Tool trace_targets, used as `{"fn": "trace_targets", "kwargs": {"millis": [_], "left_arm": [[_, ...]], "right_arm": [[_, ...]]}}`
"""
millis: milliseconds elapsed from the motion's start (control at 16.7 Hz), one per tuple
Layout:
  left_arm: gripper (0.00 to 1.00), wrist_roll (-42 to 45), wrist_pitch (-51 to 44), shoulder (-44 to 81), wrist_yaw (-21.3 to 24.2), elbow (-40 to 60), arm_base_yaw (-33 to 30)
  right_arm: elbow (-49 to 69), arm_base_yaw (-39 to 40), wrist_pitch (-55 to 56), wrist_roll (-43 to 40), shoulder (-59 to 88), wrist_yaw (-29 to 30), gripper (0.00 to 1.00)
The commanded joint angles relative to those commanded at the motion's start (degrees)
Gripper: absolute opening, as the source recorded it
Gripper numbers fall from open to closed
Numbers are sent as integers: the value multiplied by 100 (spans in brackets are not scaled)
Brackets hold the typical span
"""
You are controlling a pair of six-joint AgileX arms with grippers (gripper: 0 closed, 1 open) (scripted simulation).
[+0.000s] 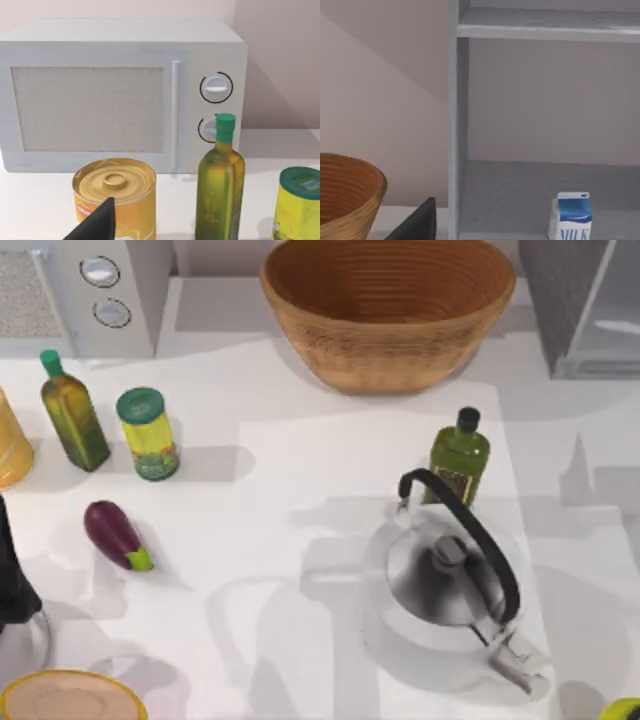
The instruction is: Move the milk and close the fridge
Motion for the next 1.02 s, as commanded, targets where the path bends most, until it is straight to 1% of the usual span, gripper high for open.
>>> {"fn": "trace_targets", "kwargs": {"millis": [240, 480, 720, 1020], "left_arm": [[100, 0, 0, 0, 0, 0, 0], [100, 0, 0, 0, 0, 0, 0], [100, 0, 0, 0, 0, 0, 0], [100, 0, 0, 0, 0, 0, 0]], "right_arm": [[-1091, 17, -1030, 25, -2437, 72, 100], [-1912, 21, -1963, 72, -3977, 73, 100], [-2292, 35, -2444, 103, -4579, 67, 100], [-2279, 30, -2437, 101, -4560, 67, 100]]}}
